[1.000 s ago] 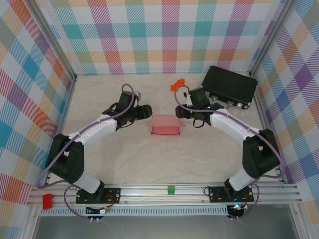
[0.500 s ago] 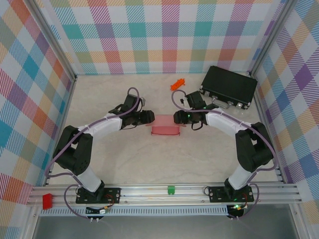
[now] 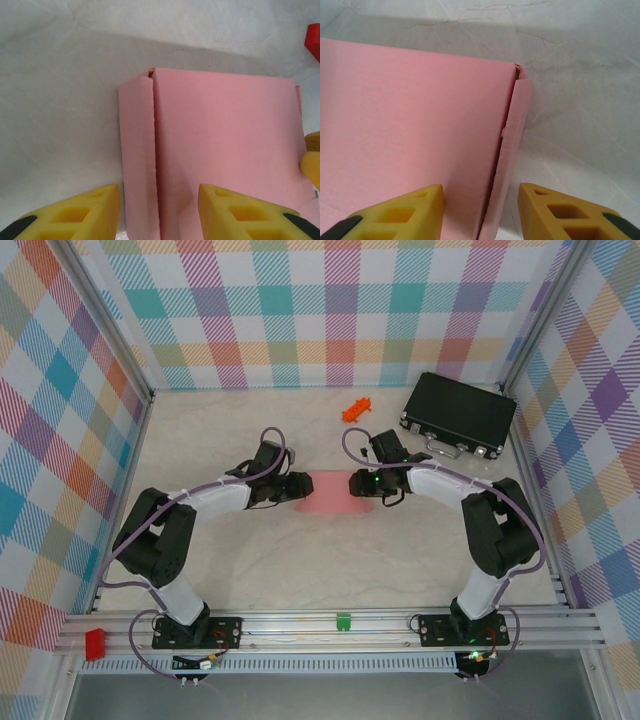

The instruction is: Fold the paper box

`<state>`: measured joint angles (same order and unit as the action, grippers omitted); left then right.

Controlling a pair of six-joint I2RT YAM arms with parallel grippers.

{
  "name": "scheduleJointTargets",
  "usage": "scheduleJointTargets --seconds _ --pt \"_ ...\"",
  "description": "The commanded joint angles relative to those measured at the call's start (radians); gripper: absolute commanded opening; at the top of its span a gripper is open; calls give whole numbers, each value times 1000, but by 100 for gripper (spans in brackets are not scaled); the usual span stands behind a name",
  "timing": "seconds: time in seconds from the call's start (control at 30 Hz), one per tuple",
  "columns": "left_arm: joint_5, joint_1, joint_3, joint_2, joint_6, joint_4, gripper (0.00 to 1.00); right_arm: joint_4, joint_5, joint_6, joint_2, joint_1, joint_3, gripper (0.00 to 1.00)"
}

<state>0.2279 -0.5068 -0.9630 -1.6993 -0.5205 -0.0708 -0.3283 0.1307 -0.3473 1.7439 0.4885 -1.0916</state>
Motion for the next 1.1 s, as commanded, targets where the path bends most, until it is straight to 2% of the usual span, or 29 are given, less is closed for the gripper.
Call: scheduleJointTargets --seconds 0.0,0.3,0.5,0.77,1.07 --pt "18 -15 20 -13 -28 42 43 13 23 -15 25 9 11 42" --pt "9 -31 55 -4 -58 55 32 17 51 -7 72 19 -11 31" --pt "-57 -54 111 47 -122 70 22 -2 76 22 119 34 -56 26" --pt "-183 -97 243 176 -253 112 21 -44 150 119 214 48 -166 25" --pt "-185 -141 350 248 -335 138 25 -119 221 224 336 71 -342 25"
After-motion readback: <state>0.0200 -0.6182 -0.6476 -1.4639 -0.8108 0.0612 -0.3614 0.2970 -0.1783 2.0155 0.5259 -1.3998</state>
